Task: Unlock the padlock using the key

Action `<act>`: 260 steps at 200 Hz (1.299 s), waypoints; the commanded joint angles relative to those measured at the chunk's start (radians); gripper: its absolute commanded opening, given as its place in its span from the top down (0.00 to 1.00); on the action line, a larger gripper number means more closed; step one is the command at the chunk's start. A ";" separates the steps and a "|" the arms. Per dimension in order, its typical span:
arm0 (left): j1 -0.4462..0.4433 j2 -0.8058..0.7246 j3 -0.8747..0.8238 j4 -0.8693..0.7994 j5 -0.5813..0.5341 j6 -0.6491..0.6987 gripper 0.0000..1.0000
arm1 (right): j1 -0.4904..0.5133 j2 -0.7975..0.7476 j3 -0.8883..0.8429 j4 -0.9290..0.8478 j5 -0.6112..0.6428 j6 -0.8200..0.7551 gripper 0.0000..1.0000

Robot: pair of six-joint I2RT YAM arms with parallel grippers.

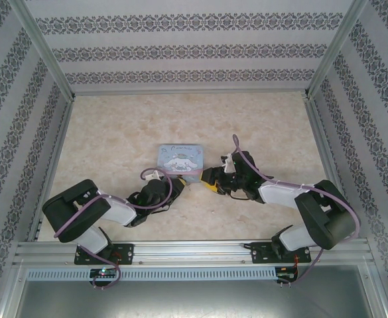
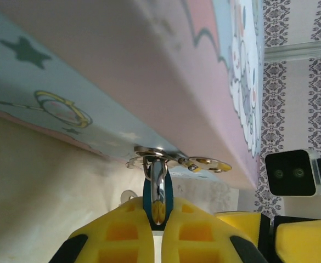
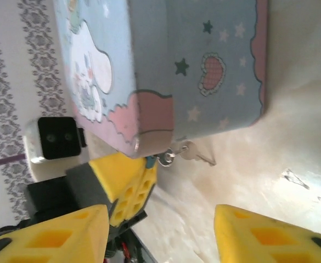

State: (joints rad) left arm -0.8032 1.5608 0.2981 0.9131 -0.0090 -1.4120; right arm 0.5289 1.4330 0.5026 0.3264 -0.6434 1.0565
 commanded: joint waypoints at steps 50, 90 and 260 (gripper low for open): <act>0.047 -0.021 0.097 -0.005 0.169 0.037 1.00 | 0.174 -0.018 0.202 -0.460 0.385 -0.551 0.55; 0.062 -0.010 0.133 -0.049 0.228 0.049 1.00 | 0.222 -0.009 0.181 -0.434 0.549 -0.676 0.47; 0.077 0.089 0.191 -0.017 0.316 0.028 1.00 | 0.387 0.089 0.209 -0.322 0.880 -0.901 0.54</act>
State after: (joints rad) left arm -0.7303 1.6451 0.4625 0.8585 0.2733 -1.3914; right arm 0.9020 1.4918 0.6651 -0.0116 0.2016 0.1909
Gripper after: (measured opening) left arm 0.064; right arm 0.466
